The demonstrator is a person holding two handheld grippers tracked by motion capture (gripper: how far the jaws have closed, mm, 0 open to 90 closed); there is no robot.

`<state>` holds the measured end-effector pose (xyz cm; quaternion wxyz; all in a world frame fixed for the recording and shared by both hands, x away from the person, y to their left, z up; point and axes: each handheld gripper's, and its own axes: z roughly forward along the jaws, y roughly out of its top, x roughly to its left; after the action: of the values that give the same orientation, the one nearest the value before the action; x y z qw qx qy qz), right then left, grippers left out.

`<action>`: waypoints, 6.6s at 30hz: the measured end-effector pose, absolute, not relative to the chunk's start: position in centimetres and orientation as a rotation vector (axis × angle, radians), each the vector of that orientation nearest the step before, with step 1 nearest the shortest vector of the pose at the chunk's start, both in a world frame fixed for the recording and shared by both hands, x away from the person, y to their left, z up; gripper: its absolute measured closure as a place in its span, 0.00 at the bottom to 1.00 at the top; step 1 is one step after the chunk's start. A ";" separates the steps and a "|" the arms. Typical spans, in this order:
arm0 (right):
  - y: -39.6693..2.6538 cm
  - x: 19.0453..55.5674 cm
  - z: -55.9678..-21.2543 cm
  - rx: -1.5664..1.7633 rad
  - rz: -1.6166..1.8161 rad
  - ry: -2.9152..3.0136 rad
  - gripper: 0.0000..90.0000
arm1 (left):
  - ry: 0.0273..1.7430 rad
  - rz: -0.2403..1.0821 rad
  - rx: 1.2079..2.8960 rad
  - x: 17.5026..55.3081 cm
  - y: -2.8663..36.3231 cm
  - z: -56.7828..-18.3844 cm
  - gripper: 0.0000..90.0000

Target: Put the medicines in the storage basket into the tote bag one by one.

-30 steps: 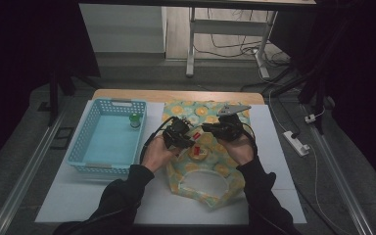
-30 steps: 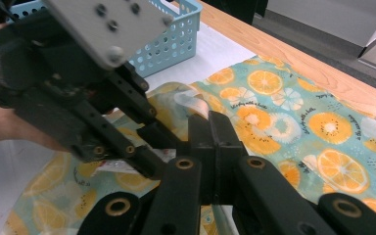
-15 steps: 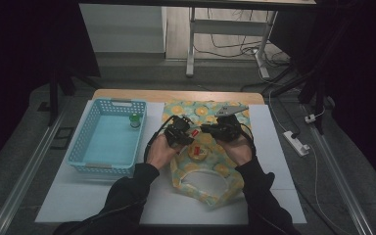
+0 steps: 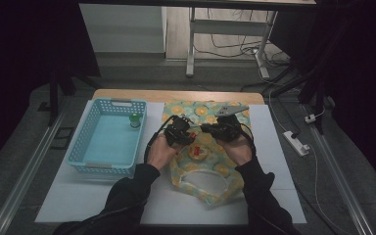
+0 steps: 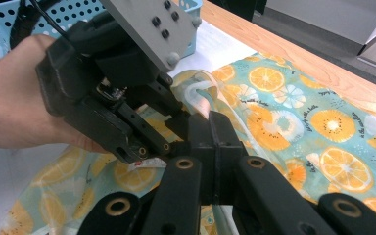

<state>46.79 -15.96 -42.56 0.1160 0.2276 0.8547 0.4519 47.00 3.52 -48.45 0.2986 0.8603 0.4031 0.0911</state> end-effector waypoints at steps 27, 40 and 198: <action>-16.2 47.0 -42.7 0.681 1.321 2.509 1.00 | 0.907 0.099 2.195 44.0 6.3 -45.6 0.21; -16.2 46.9 -42.6 0.678 1.319 2.508 1.00 | 0.851 0.051 2.185 43.8 9.0 -44.9 0.03; -16.7 47.1 -42.3 0.684 1.333 2.488 1.00 | 1.082 0.221 2.190 45.0 21.0 -41.1 0.58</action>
<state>47.06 -16.69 -42.30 0.1185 0.2340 0.8505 0.4559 44.97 21.02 -41.10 0.3378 0.8404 0.4153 0.0847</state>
